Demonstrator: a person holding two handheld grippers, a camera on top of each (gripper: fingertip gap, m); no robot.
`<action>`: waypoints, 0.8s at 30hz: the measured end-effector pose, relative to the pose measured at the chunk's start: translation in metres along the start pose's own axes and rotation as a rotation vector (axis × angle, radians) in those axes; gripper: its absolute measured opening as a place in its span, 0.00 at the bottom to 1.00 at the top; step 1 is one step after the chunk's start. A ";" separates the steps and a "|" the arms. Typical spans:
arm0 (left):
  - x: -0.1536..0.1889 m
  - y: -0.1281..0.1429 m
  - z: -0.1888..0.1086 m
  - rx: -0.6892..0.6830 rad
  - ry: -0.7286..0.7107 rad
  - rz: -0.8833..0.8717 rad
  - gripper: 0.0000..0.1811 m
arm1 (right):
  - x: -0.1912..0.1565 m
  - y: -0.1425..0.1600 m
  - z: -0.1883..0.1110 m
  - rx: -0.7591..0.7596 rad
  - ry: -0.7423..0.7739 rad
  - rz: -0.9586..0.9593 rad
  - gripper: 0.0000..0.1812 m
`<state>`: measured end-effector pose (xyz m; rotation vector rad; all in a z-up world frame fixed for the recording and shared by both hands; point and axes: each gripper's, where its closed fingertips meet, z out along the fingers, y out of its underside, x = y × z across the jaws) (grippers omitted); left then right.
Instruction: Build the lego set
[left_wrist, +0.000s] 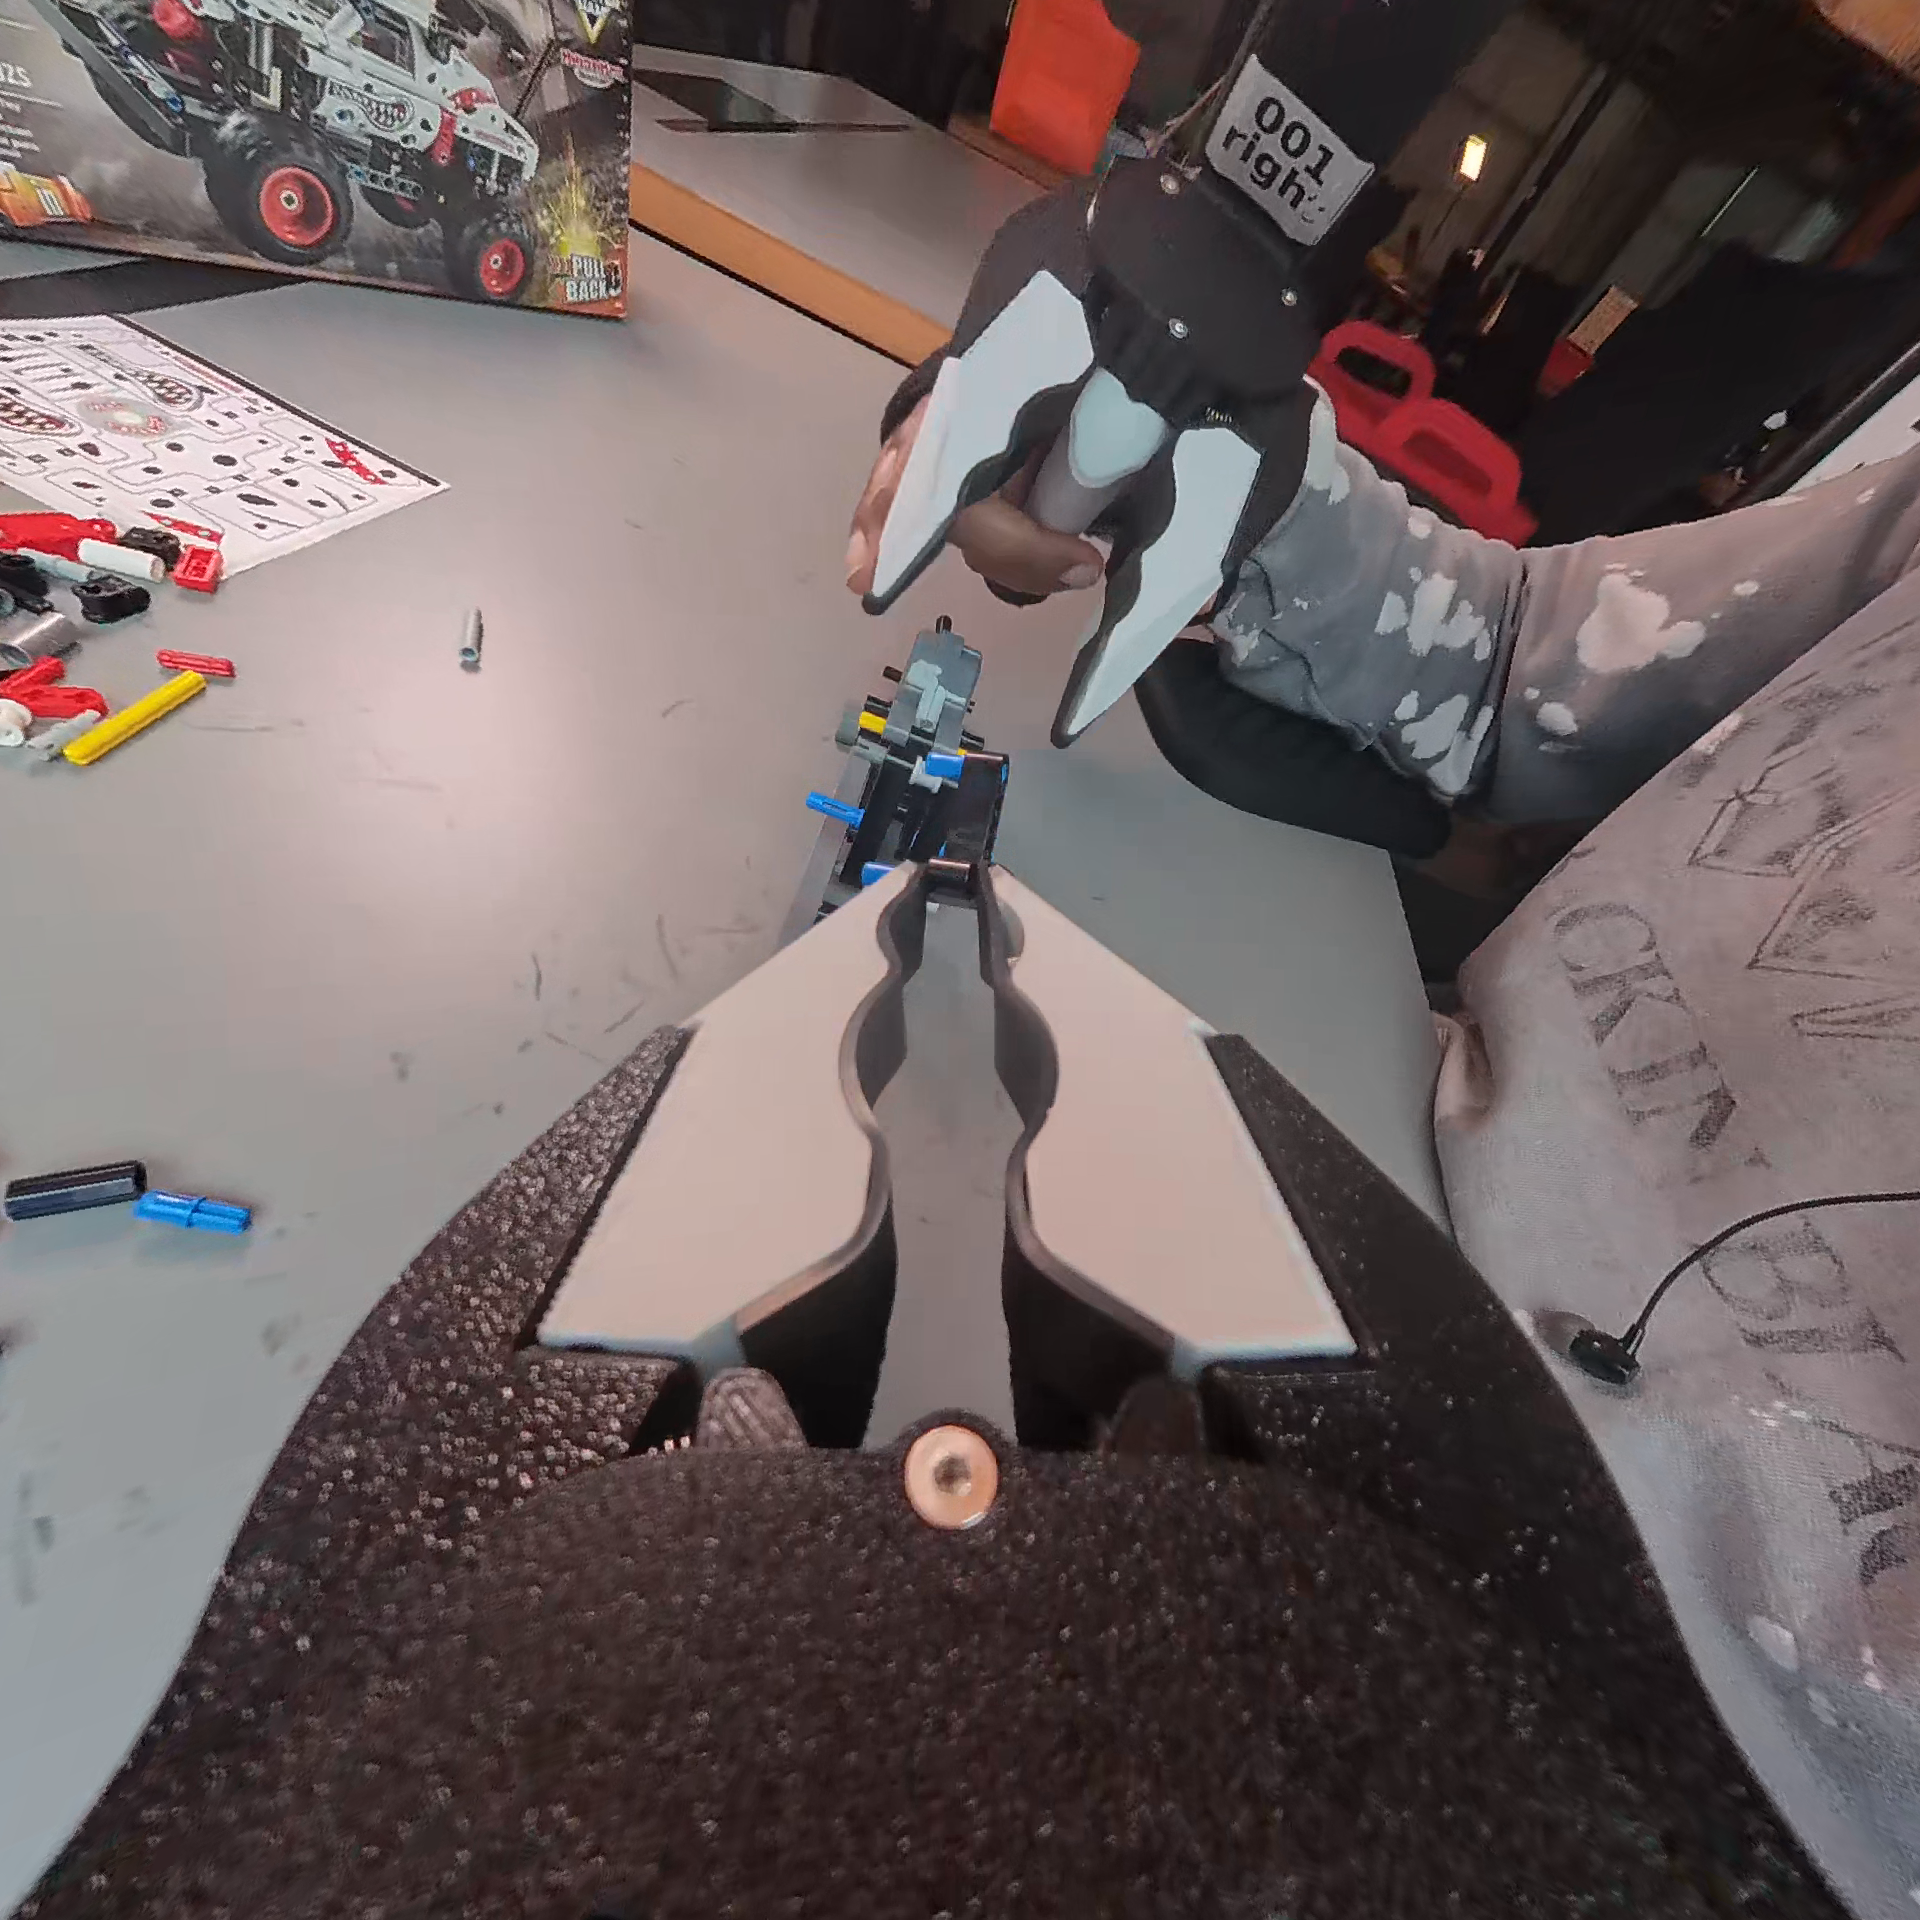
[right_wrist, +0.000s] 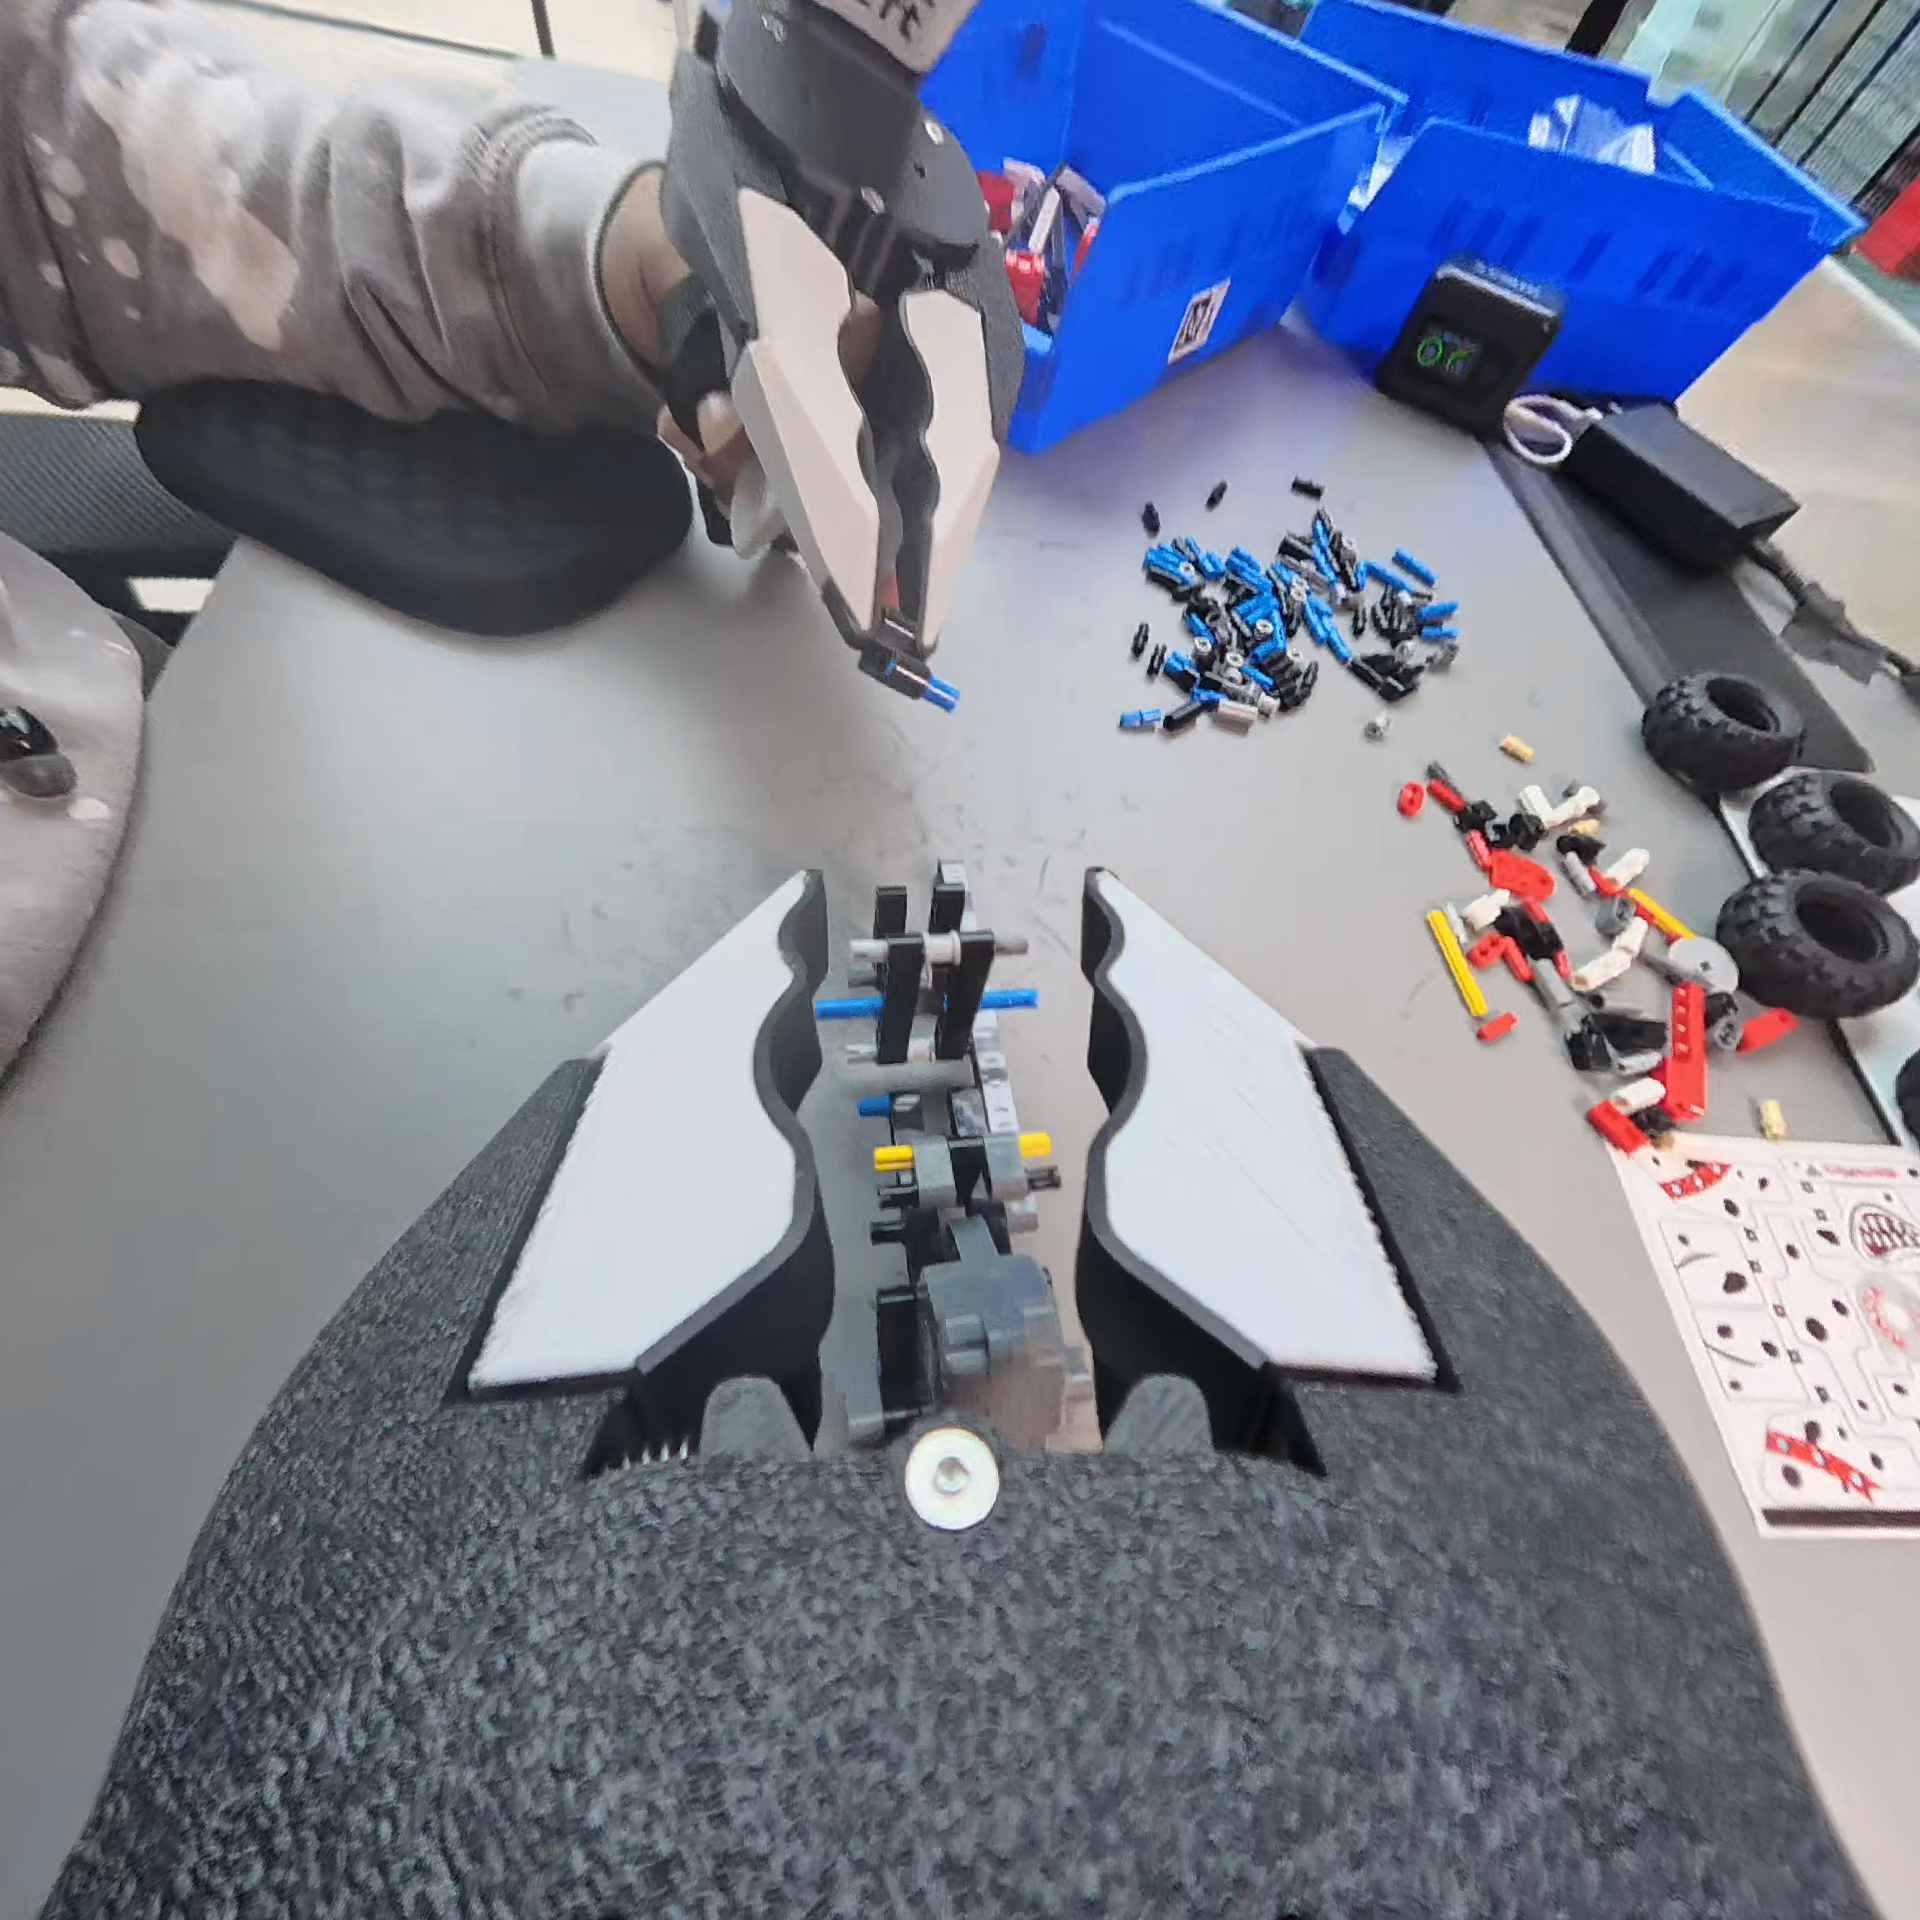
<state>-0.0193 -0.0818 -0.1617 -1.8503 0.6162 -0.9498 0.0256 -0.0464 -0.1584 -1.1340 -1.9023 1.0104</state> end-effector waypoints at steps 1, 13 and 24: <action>0.001 -0.001 0.000 0.006 0.007 -0.003 0.07 | -0.004 -0.006 0.002 0.020 -0.010 0.001 0.26; 0.018 -0.003 0.005 0.013 0.083 0.000 0.07 | -0.026 -0.033 0.026 0.116 0.003 -0.077 0.06; 0.017 -0.022 -0.012 0.126 0.149 -0.131 0.15 | -0.014 -0.039 0.011 0.225 -0.047 0.058 0.06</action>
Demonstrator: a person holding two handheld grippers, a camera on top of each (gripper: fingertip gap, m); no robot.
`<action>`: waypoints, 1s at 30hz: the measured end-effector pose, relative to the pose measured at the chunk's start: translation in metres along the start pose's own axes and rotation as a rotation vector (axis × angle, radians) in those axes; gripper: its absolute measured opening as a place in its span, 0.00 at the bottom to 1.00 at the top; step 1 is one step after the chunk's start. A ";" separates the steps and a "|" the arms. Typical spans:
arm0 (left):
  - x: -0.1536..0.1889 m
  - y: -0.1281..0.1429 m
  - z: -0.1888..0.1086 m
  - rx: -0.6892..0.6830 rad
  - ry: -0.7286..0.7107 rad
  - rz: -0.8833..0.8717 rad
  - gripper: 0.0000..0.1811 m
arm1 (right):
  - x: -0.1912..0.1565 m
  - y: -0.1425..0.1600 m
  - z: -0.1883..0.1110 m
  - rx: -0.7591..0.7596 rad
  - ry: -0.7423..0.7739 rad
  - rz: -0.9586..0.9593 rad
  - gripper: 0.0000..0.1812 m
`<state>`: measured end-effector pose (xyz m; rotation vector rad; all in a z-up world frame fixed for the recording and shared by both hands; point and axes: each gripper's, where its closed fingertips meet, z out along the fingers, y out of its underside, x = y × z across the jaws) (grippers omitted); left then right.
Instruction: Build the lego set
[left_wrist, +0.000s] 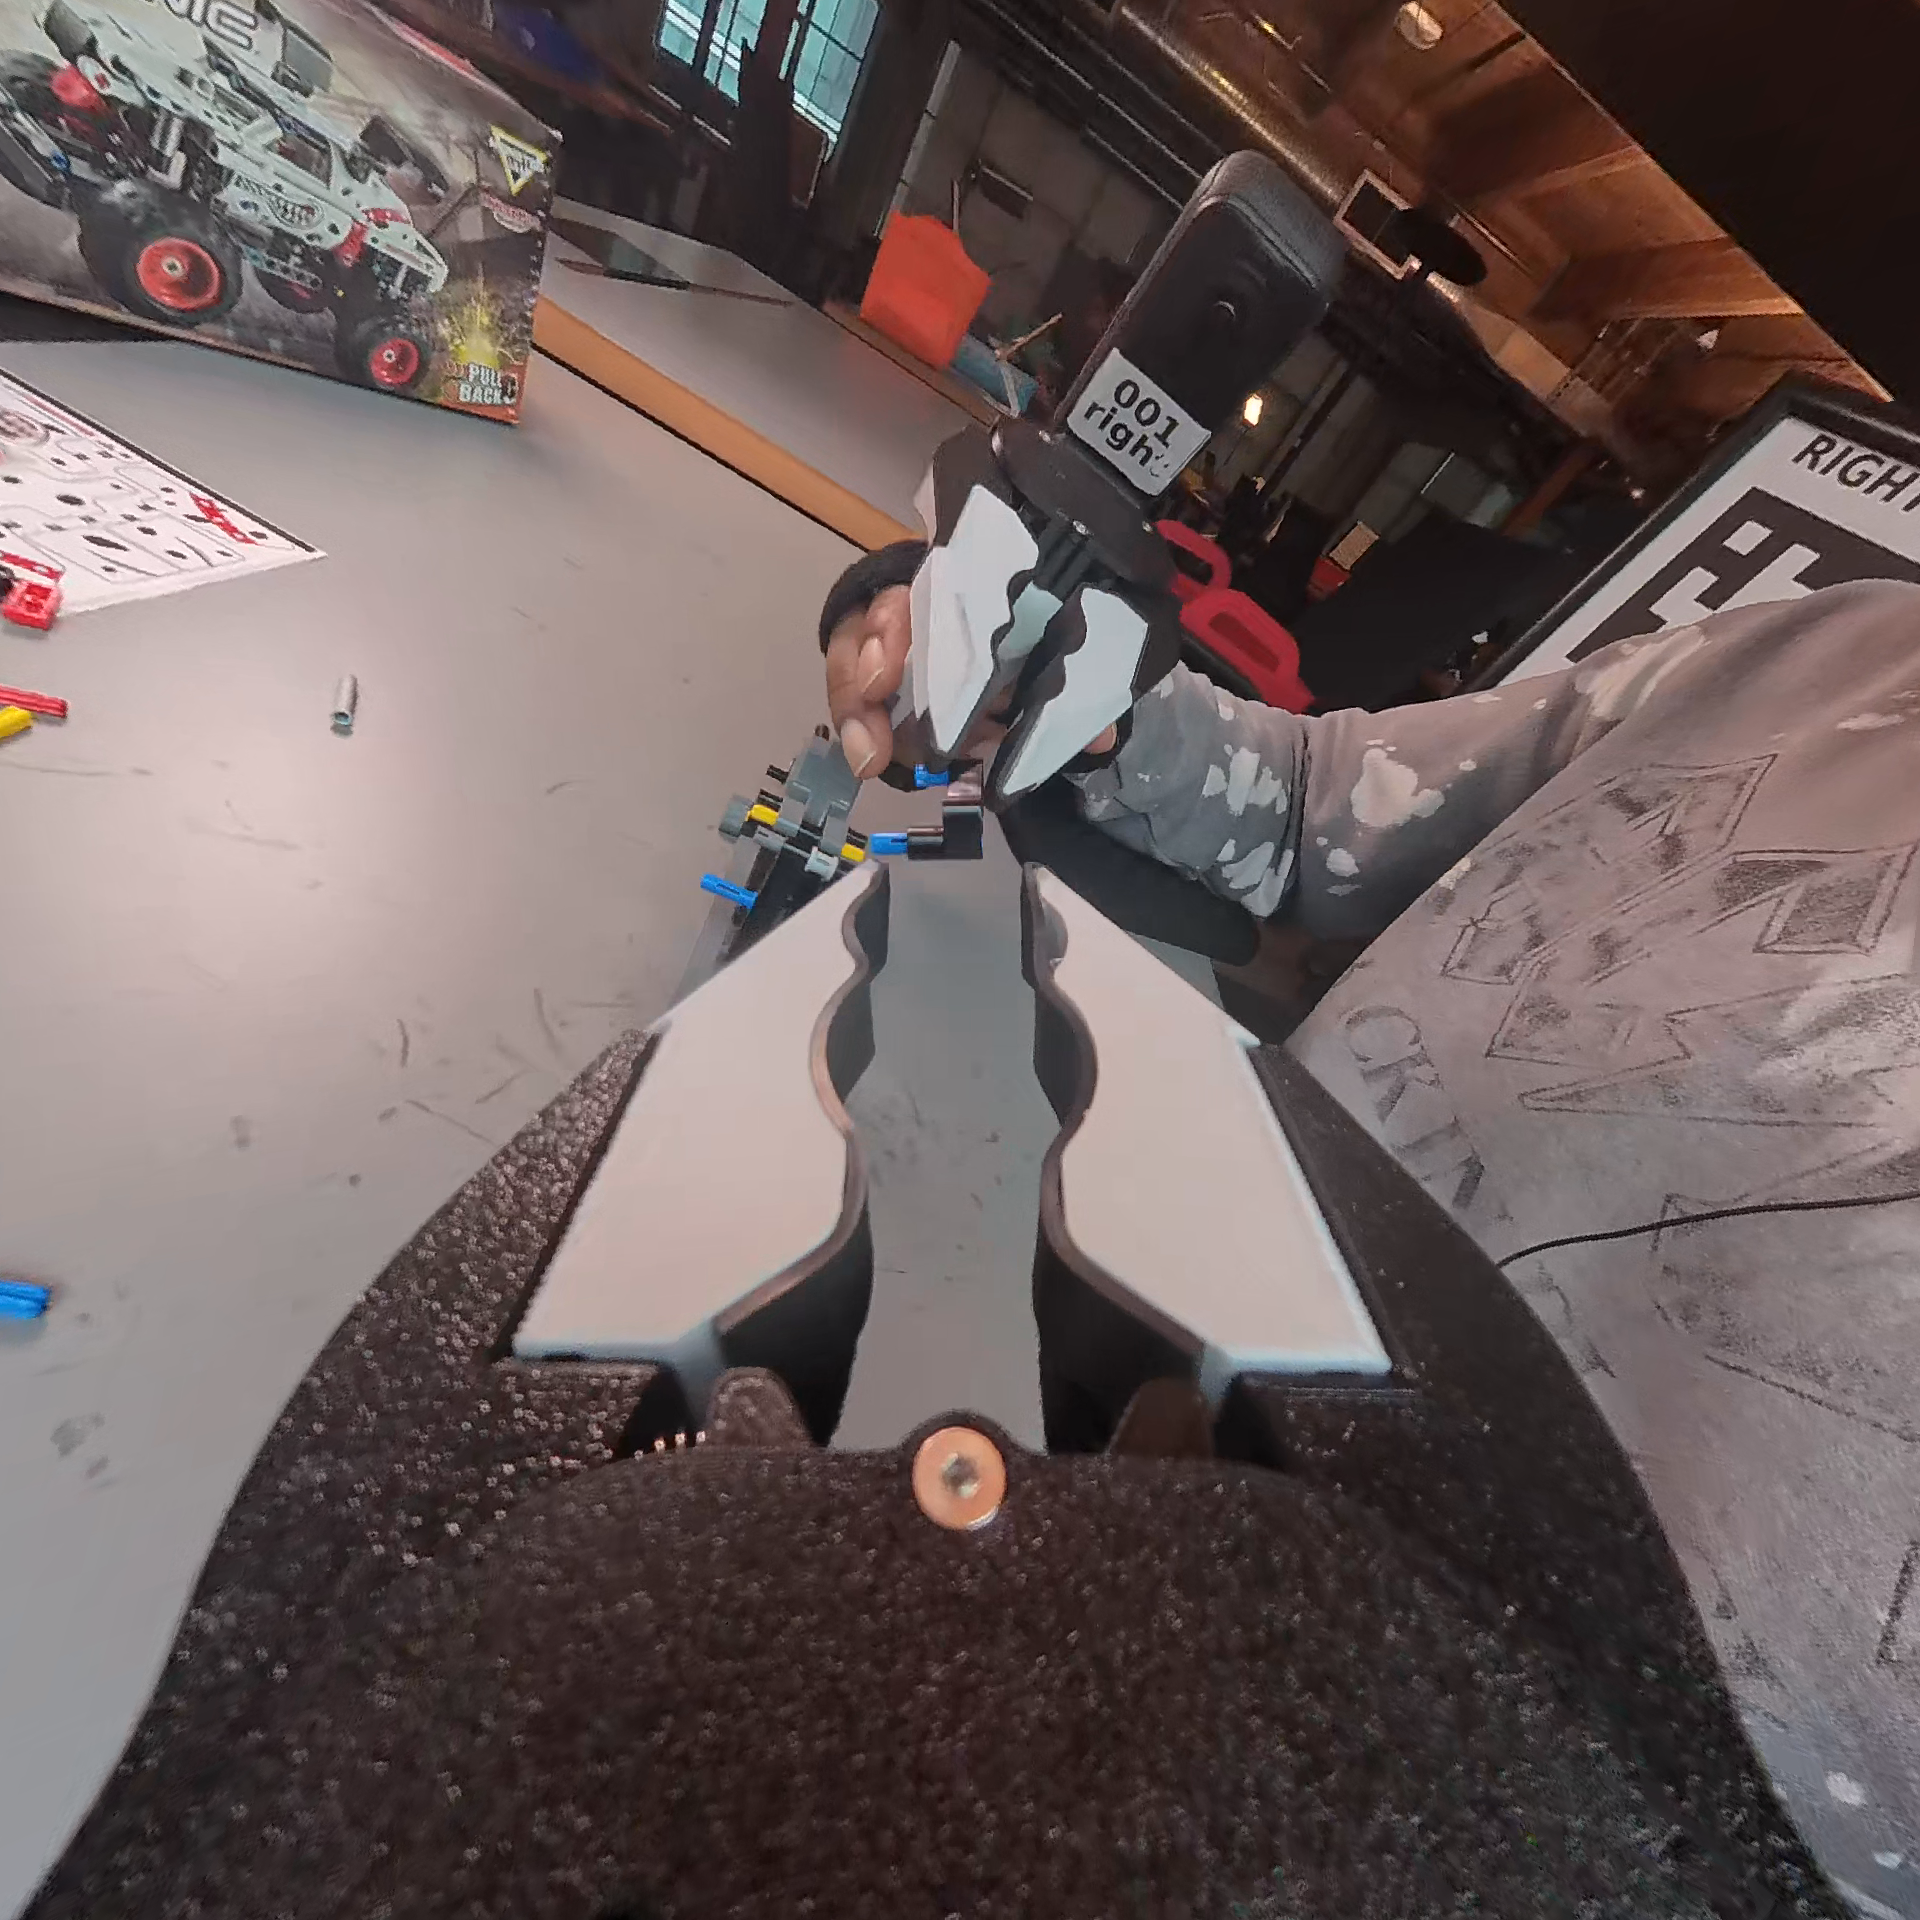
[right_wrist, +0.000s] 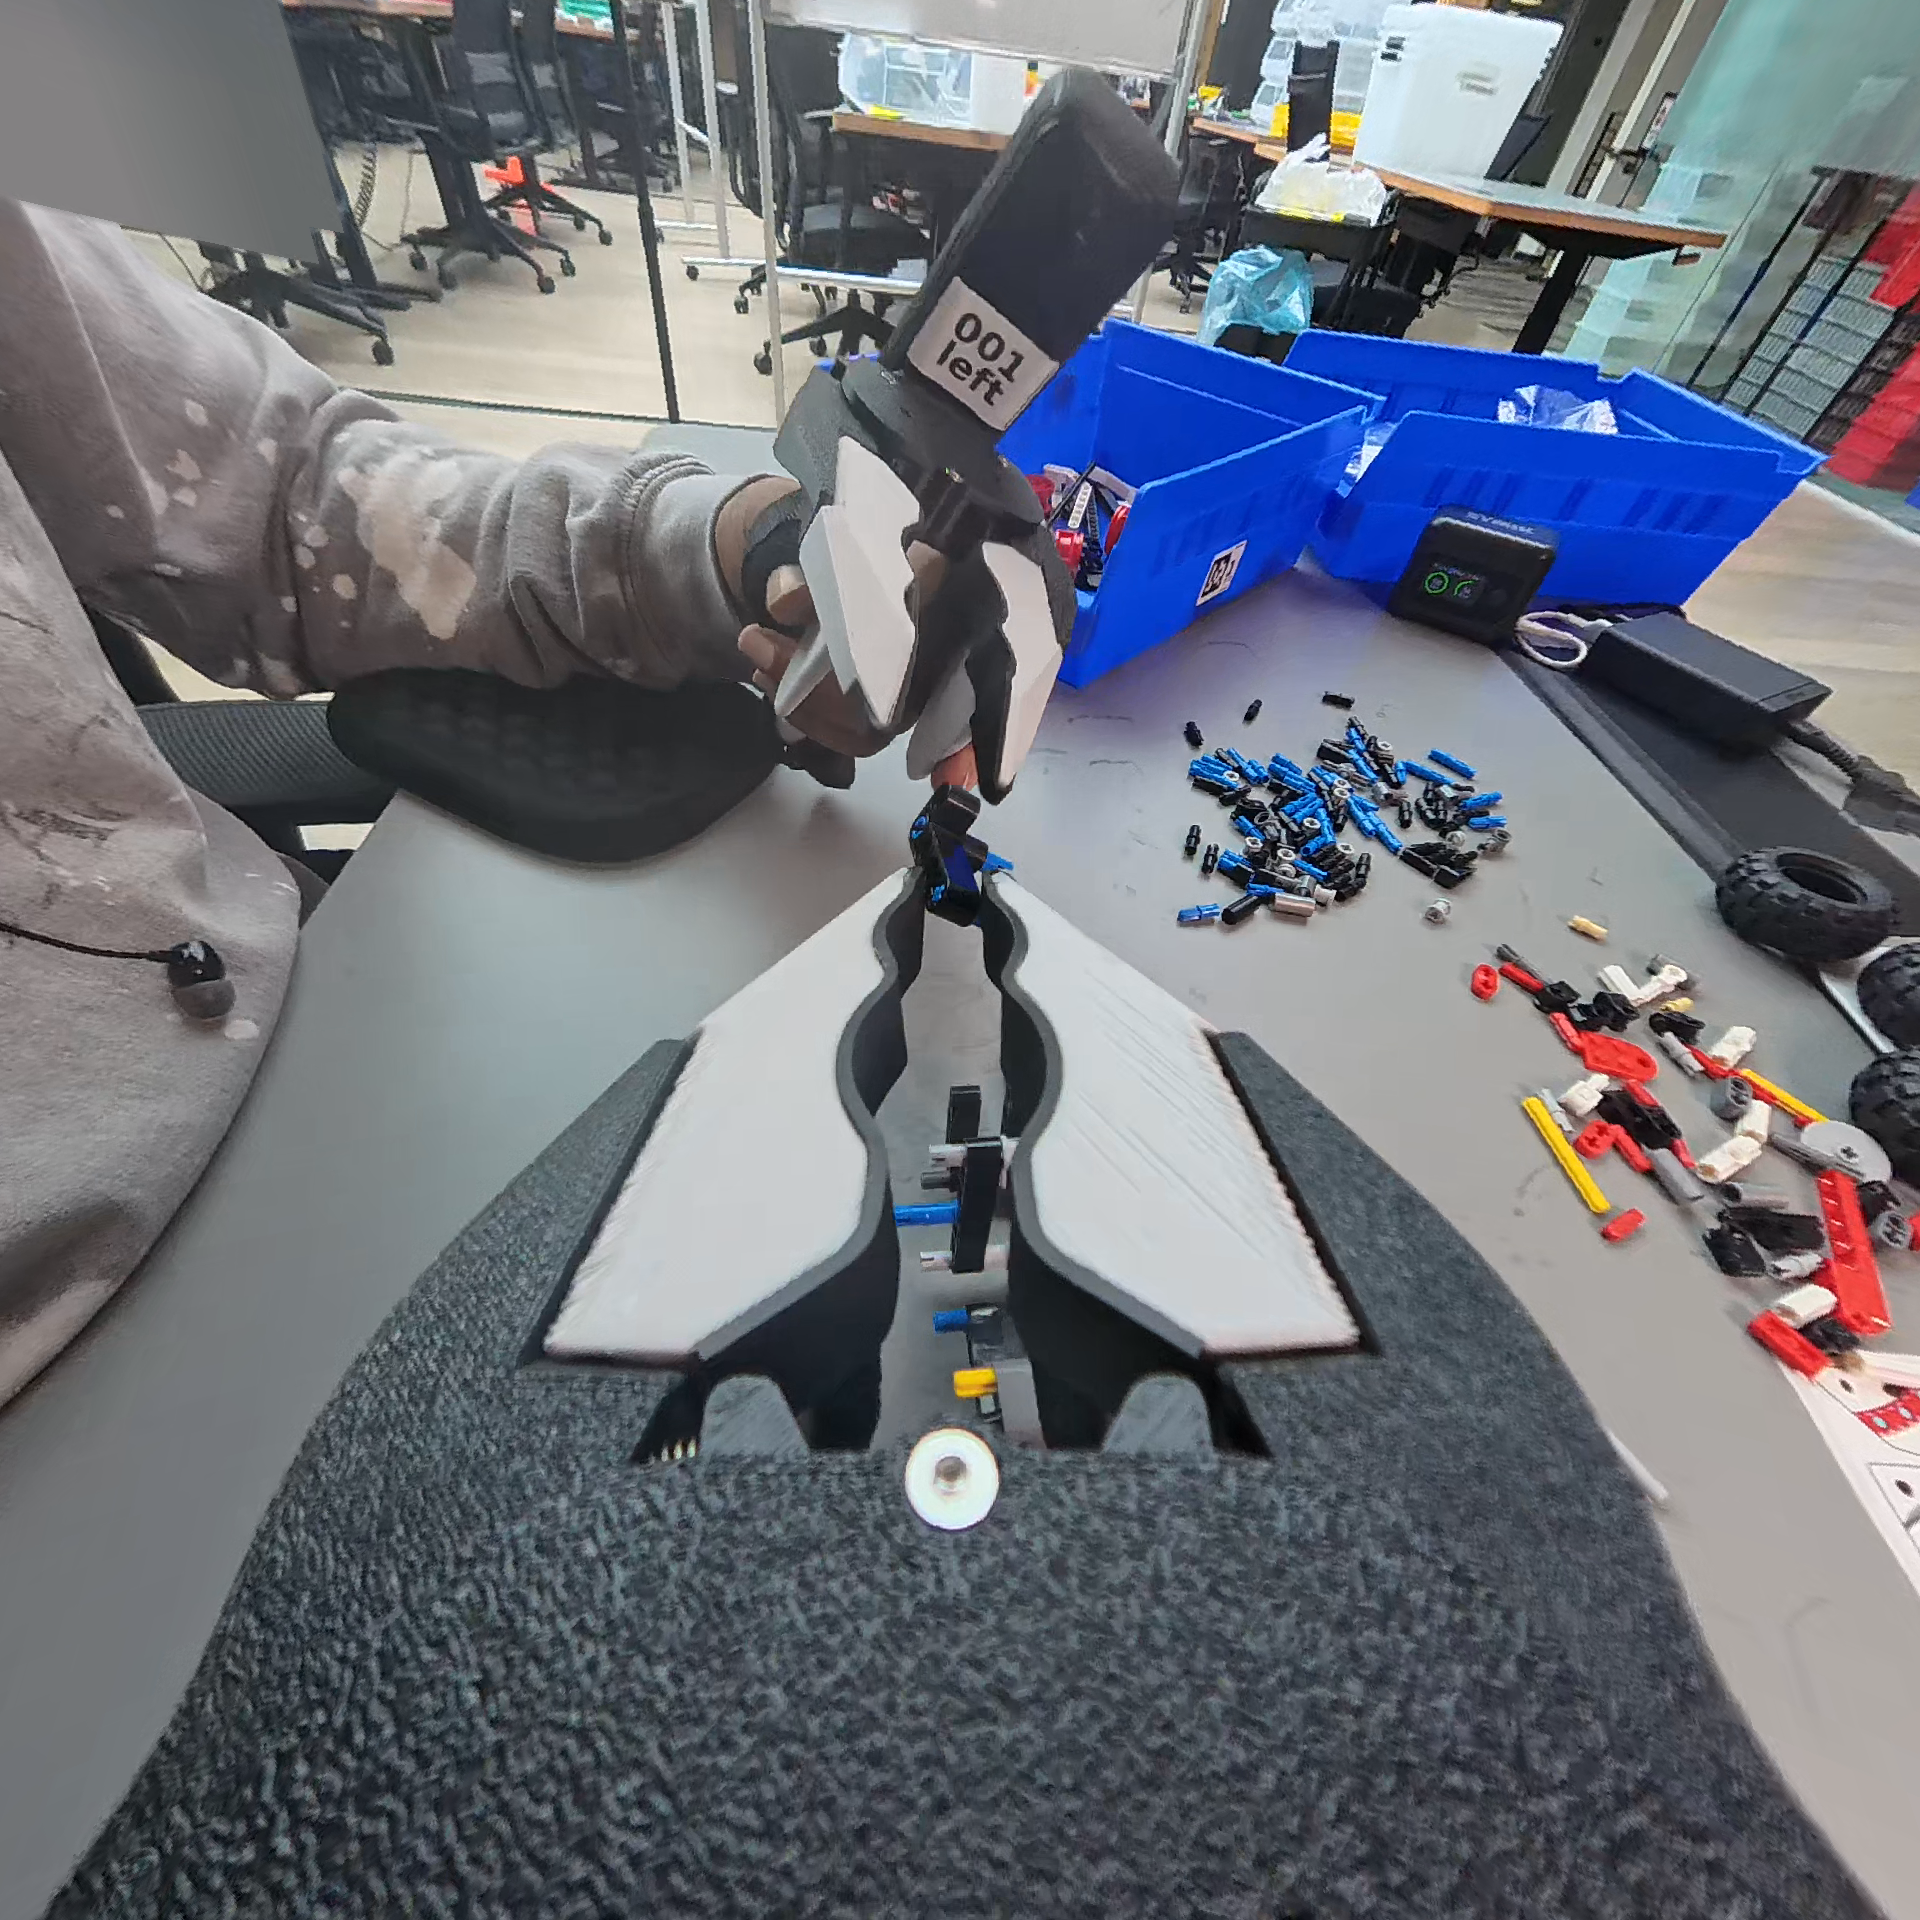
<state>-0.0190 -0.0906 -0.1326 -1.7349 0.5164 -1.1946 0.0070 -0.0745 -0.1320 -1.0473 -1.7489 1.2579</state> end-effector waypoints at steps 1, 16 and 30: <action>0.001 0.002 0.002 -0.005 0.021 -0.032 0.16 | 0.000 -0.002 0.000 0.005 0.010 -0.016 0.06; 0.017 -0.011 0.015 0.112 0.171 -0.267 0.11 | -0.006 -0.019 0.014 -0.090 0.437 -1.018 0.06; -0.022 0.026 0.029 -0.239 -0.442 0.700 0.11 | -0.005 -0.004 0.007 -0.039 0.144 -0.266 0.09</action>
